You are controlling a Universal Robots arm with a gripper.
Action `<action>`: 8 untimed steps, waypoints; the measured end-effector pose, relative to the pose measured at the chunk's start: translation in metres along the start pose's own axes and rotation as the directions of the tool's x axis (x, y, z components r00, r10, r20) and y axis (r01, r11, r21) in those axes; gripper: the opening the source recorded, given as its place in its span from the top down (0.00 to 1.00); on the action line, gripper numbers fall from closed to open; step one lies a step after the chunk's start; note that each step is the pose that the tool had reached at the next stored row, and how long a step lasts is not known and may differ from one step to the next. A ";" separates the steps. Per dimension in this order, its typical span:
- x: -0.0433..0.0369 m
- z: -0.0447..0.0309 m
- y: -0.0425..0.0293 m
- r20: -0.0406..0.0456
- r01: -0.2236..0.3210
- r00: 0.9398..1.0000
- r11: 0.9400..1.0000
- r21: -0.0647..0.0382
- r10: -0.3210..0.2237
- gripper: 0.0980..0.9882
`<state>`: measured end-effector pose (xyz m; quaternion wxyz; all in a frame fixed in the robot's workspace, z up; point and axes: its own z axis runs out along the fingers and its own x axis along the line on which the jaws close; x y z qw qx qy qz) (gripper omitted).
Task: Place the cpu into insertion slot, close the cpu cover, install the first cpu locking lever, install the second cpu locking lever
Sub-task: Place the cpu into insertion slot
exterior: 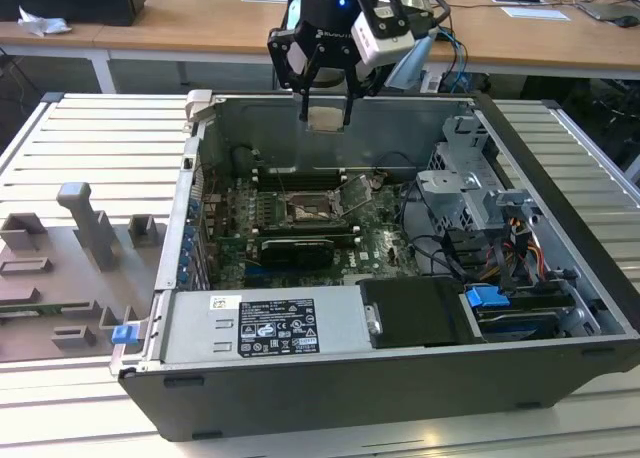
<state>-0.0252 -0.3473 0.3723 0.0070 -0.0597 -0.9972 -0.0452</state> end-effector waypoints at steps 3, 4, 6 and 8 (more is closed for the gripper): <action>0.0000 0.0000 0.0000 0.001 -0.007 1.000 1.000 0.000 0.007 0.51; 0.0000 0.0000 0.0000 0.001 -0.009 1.000 1.000 0.000 0.009 0.51; 0.0000 0.0001 0.0000 0.001 -0.013 1.000 1.000 0.000 0.013 0.51; 0.0000 0.0001 0.0000 0.001 -0.016 1.000 1.000 0.000 0.016 0.51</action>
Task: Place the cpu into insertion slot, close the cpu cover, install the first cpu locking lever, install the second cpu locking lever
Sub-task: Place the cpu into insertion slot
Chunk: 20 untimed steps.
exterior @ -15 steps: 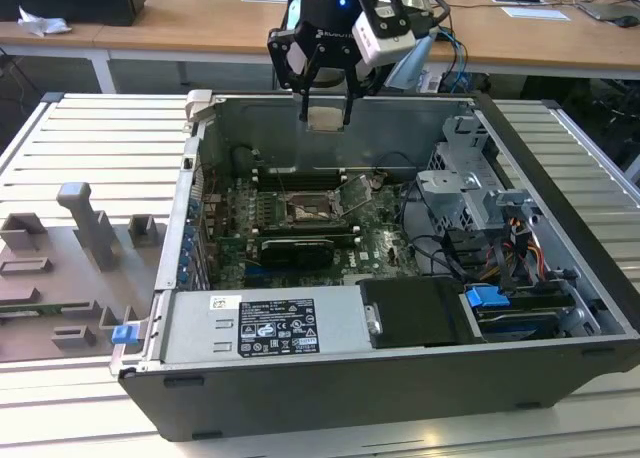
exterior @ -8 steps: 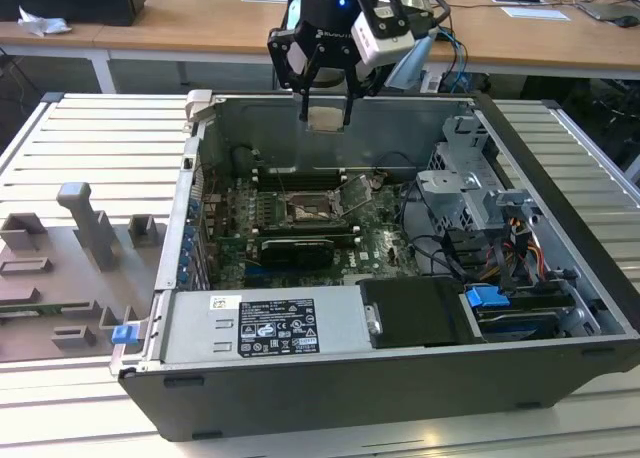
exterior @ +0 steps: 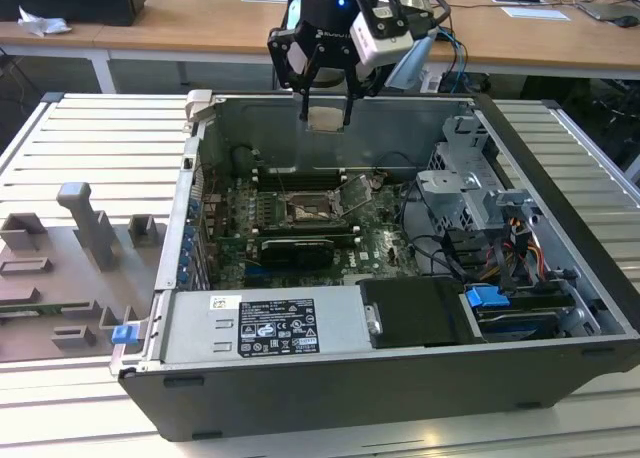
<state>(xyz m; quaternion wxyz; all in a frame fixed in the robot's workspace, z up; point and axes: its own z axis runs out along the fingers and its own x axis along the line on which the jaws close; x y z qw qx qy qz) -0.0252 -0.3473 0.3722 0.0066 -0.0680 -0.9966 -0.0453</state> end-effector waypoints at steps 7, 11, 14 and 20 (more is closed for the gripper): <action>0.0000 0.0001 0.0000 0.001 -0.013 1.000 1.000 0.000 0.013 0.51; 0.0000 0.0001 0.0000 0.002 -0.025 1.000 1.000 -0.001 0.025 0.51; 0.0000 0.0001 0.0000 0.003 -0.033 0.999 0.999 -0.001 0.033 0.51; 0.0000 0.0002 0.0000 0.005 -0.055 0.998 0.999 -0.001 0.055 0.51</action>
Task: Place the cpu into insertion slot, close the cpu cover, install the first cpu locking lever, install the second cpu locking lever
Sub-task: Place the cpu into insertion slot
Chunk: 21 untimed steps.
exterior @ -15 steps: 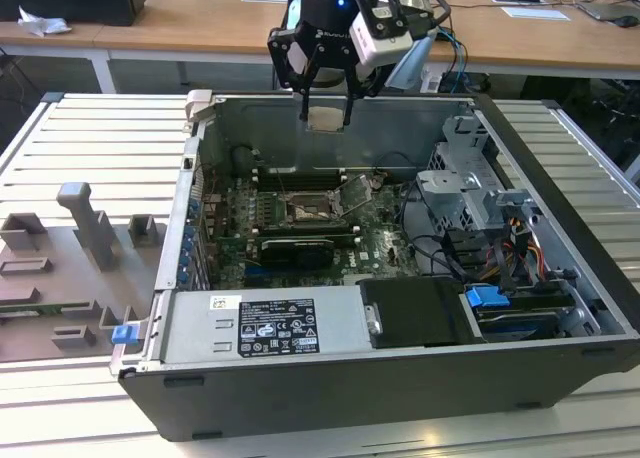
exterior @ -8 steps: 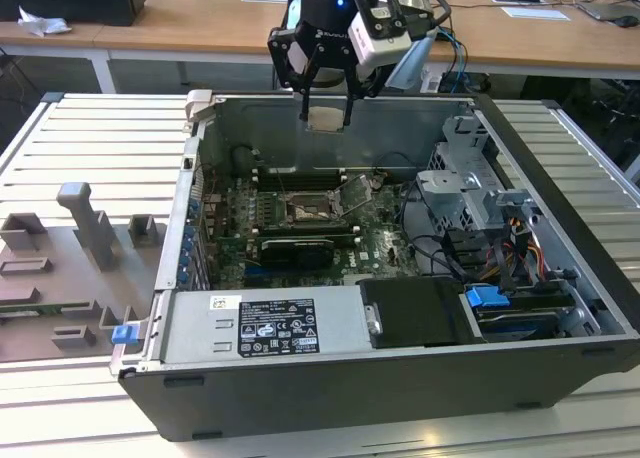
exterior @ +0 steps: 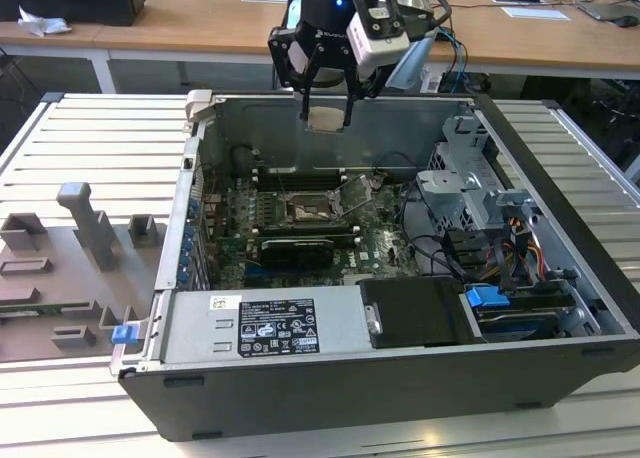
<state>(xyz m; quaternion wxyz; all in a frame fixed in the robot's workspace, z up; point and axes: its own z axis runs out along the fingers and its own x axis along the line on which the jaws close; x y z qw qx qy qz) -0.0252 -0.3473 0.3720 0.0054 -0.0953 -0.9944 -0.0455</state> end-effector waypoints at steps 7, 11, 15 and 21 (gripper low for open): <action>0.0000 0.0006 -0.0001 0.009 -0.102 0.995 0.995 -0.002 0.102 0.51; 0.0000 0.0011 -0.0001 0.014 -0.163 0.986 0.987 -0.004 0.163 0.51; 0.0000 0.0014 -0.0001 0.019 -0.220 0.975 0.975 -0.006 0.220 0.51; 0.0000 0.0046 -0.0004 0.020 -0.241 0.970 0.970 -0.006 0.241 0.51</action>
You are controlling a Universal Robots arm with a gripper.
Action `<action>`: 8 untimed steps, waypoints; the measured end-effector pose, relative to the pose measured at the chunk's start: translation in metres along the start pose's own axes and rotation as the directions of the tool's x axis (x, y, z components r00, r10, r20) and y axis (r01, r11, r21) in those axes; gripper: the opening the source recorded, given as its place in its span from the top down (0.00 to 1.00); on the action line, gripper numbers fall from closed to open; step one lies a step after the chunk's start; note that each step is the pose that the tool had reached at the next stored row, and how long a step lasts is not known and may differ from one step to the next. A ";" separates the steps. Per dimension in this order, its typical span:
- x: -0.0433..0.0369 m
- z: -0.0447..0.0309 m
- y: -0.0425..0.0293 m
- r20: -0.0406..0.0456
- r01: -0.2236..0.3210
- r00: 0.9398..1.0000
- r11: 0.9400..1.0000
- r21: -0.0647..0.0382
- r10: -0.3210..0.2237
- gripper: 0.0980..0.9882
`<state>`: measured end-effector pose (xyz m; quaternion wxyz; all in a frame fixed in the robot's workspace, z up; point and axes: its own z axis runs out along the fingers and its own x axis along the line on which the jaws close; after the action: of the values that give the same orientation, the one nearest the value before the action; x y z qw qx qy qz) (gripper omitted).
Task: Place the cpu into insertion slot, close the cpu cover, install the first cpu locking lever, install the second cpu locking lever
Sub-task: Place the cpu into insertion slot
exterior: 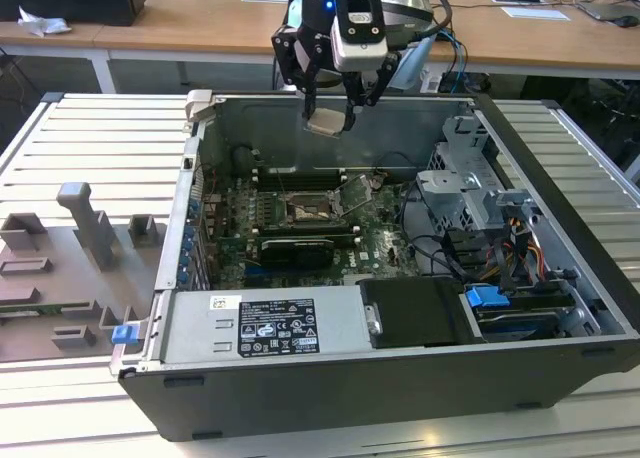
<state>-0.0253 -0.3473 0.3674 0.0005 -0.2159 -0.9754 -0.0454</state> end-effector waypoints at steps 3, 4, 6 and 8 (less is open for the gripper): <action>-0.0002 0.0030 -0.0002 0.001 -0.001 1.000 1.000 0.001 0.001 0.51; -0.0002 0.0030 -0.0003 0.001 -0.004 1.000 1.000 0.002 0.004 0.51; -0.0001 0.0032 -0.0003 0.002 -0.015 1.000 1.000 0.001 0.015 0.51; -0.0001 0.0033 -0.0003 0.003 -0.026 1.000 1.000 0.001 0.026 0.51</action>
<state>-0.0252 -0.3473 0.3640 -0.0002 -0.2288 -0.9725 -0.0446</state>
